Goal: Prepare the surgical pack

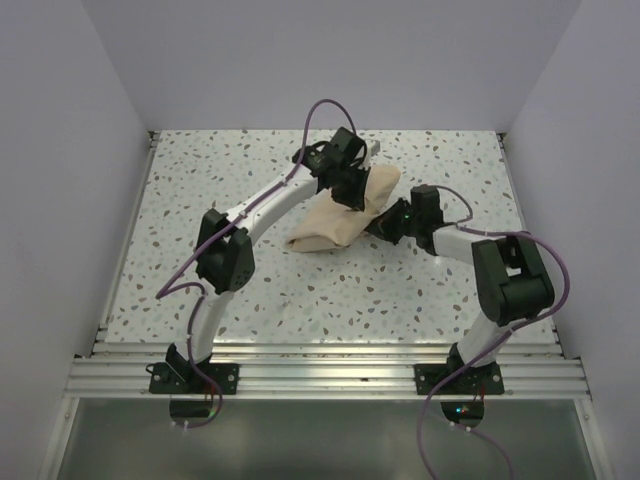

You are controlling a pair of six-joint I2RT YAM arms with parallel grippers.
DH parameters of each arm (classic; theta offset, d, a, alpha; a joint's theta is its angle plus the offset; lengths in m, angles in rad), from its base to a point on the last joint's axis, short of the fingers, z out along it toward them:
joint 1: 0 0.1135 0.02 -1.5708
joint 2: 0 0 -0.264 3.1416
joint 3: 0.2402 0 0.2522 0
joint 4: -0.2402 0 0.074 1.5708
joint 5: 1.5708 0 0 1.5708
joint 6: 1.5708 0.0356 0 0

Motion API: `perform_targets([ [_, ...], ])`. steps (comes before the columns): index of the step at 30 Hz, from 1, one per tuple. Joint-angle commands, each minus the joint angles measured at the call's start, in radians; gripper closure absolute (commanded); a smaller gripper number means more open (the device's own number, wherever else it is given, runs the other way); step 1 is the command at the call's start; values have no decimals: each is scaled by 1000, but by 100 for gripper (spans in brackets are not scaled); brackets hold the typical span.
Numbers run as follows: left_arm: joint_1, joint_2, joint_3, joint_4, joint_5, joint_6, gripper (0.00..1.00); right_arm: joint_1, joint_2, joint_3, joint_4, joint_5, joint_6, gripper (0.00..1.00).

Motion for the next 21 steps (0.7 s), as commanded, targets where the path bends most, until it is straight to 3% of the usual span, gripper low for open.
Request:
perform_targets([
  [1,7,-124,-19,107,18,8,100,31,50,8,107,29,46,100],
  [7,-5,-186,-194,219,33,-24,100,34,142,4,264,44,127,100],
  [15,-39,-189,-263,308,59,-56,100,40,260,-102,568,26,251,100],
  [21,-77,-181,-344,380,51,-64,100,40,254,-133,587,21,238,100],
])
